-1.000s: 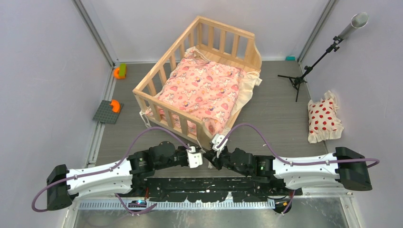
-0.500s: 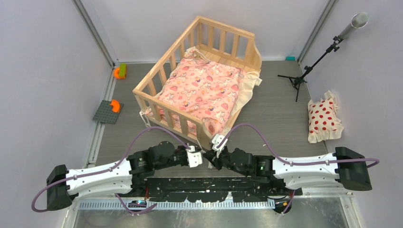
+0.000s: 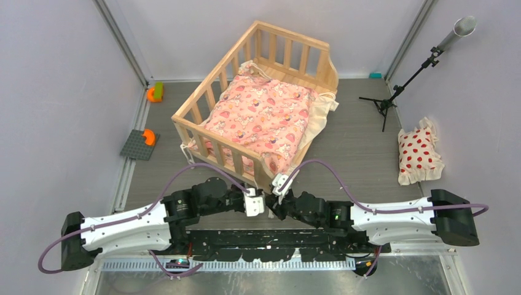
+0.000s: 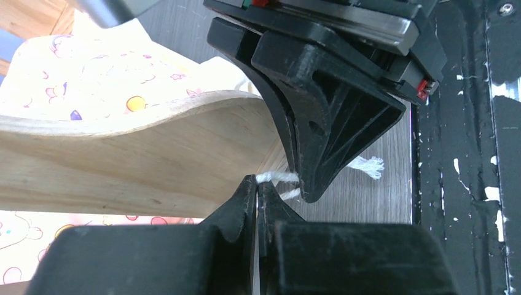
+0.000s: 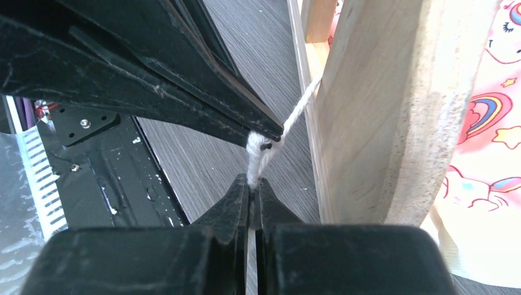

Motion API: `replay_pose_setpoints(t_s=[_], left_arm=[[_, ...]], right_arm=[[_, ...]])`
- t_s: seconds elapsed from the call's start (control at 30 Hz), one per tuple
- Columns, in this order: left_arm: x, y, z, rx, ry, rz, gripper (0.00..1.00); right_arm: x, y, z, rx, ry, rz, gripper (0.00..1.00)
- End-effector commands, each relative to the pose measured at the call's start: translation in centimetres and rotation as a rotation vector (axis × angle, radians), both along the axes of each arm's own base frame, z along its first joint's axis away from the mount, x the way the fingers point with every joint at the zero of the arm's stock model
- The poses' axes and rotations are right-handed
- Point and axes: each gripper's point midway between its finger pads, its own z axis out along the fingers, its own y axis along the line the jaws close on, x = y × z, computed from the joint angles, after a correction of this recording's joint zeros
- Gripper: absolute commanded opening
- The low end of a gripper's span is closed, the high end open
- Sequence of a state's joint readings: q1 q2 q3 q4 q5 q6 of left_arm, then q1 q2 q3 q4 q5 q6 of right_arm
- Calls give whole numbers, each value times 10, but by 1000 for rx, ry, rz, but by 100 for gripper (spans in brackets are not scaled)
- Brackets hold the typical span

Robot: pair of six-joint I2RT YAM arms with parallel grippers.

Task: Set up the pet bed

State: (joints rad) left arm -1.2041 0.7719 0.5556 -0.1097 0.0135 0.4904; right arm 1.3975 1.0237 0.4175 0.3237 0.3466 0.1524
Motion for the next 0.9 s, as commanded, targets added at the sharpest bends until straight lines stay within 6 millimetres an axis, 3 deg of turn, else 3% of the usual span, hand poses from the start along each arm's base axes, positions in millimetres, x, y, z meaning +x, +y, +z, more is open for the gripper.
replay_pose_setpoints(t_s=[0.0, 0.13, 0.27, 0.57, 0.87], left_arm=[[3, -15, 30, -63, -73, -40, 0], [3, -22, 25, -53, -91, -68, 0], [4, -27, 33, -64, -149, -92, 0], [14, -24, 40, -78, -257, -69, 0], [23, -19, 28, -124, -317, -18, 0]], right_arm=[[-25, 10, -9, -24, 61, 114, 1], [-26, 11, -11, -27, 67, 117, 1], [-27, 11, -13, -28, 73, 120, 1], [-27, 12, -13, -26, 70, 122, 1], [-28, 13, -14, -24, 75, 125, 1]])
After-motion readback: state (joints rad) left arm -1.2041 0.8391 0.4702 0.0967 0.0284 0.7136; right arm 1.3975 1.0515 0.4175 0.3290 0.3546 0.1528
